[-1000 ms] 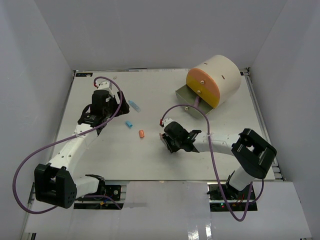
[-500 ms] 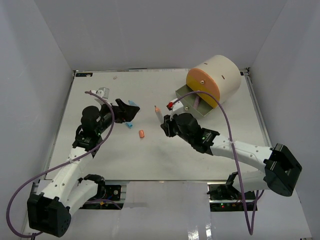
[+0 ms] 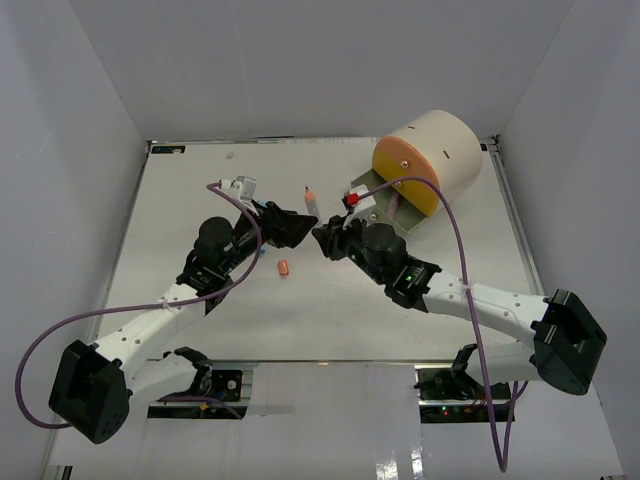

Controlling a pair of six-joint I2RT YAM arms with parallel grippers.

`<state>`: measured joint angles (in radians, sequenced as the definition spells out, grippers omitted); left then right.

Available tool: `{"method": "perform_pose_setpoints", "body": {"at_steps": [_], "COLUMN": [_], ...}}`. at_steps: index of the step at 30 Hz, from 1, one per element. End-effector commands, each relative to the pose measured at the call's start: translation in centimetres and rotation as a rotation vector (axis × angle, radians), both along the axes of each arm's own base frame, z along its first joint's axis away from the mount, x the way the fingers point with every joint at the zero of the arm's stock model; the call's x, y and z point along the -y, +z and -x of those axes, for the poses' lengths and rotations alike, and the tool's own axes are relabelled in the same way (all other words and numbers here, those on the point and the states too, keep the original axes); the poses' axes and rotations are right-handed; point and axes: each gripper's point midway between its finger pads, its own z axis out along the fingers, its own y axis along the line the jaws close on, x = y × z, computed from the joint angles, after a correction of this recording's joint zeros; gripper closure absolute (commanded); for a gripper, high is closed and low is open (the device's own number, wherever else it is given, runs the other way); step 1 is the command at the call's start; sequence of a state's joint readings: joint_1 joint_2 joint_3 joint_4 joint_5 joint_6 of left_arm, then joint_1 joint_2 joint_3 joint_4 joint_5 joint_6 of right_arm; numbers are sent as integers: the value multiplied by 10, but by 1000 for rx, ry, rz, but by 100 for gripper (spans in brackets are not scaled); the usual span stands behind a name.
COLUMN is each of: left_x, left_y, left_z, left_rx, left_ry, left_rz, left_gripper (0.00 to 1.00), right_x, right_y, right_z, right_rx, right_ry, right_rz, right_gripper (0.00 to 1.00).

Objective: Sort the stationery into containers
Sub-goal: Pick up the pen from the center of the board.

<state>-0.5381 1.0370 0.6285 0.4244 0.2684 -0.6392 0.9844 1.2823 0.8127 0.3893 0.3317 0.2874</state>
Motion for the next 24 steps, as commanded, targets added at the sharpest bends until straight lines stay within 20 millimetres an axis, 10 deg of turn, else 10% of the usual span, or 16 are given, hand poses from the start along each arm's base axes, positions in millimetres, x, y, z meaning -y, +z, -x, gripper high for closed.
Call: {"method": "perform_pose_setpoints", "body": {"at_steps": [1,24], "left_x": [7,36], "left_y": [18,20], "left_z": [-8,-16], "left_rx": [57,64], "left_ry": [32,27], "left_rz": [50,60], "left_gripper": [14,65], "right_x": [-4,-5], "right_y": [36,42], "right_z": [3,10], "right_rx": [62,82], "right_ry": [1,28], "right_rz": [-128,-156], "right_gripper": [92,92]}}
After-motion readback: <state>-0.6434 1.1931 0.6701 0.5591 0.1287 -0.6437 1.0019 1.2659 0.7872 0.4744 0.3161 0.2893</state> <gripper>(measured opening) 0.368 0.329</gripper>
